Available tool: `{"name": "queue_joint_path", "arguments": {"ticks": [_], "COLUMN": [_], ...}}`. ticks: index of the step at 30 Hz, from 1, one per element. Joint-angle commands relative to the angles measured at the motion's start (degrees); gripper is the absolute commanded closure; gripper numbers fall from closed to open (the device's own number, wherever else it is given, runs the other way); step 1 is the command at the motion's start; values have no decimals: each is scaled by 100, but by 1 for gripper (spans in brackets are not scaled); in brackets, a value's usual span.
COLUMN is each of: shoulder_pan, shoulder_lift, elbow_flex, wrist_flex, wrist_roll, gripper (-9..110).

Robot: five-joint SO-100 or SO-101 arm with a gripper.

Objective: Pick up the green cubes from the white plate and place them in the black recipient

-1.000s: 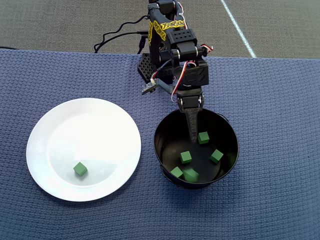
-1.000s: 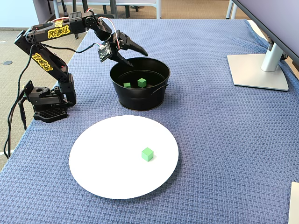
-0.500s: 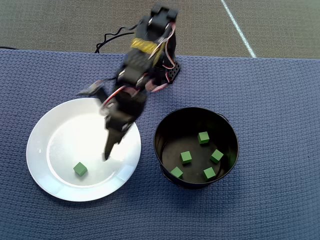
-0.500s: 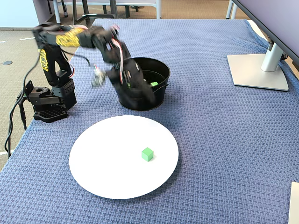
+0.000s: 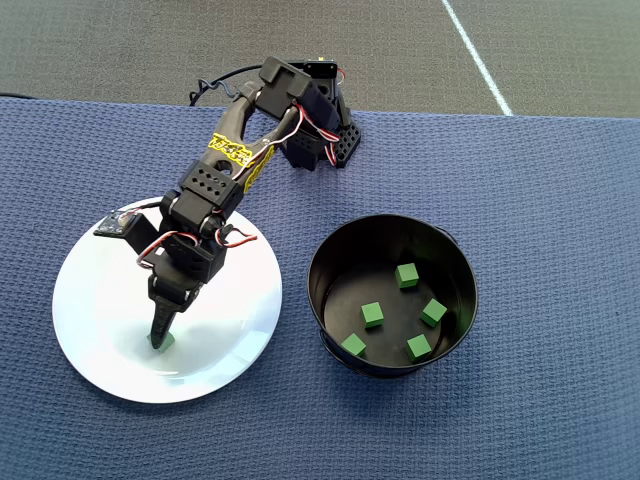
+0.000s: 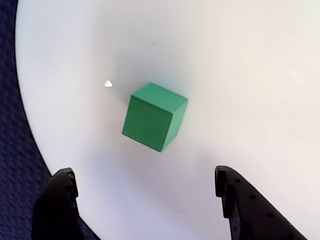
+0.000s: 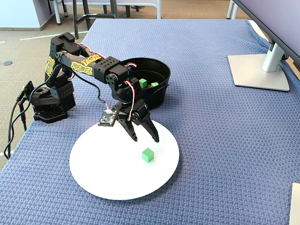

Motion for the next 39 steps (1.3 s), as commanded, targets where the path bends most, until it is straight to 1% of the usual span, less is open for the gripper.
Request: {"name": "queue_joint_path", "arguments": {"ticks": [1, 3, 5, 8, 10, 17, 20, 21, 26, 35, 39], "shoulder_pan": [53, 0, 114, 264, 343, 290, 246, 246, 281, 237, 272], "shoulder_lift": [97, 255, 492, 545, 624, 800, 923, 923, 800, 483, 448], "elbow_flex": [-448, -176, 422, 747, 958, 1336, 1846, 1863, 1802, 1793, 1951], "wrist_flex": [0, 114, -580, -993, -1187, -1802, -2654, -2725, -2918, -3111, -3208], "wrist_roll": [-1301, -3138, -4579, -6021, -6627, -7304, -7559, -7603, -7646, -7137, -7137], "gripper": [72, 69, 69, 68, 68, 68, 69, 69, 69, 72, 72]}}
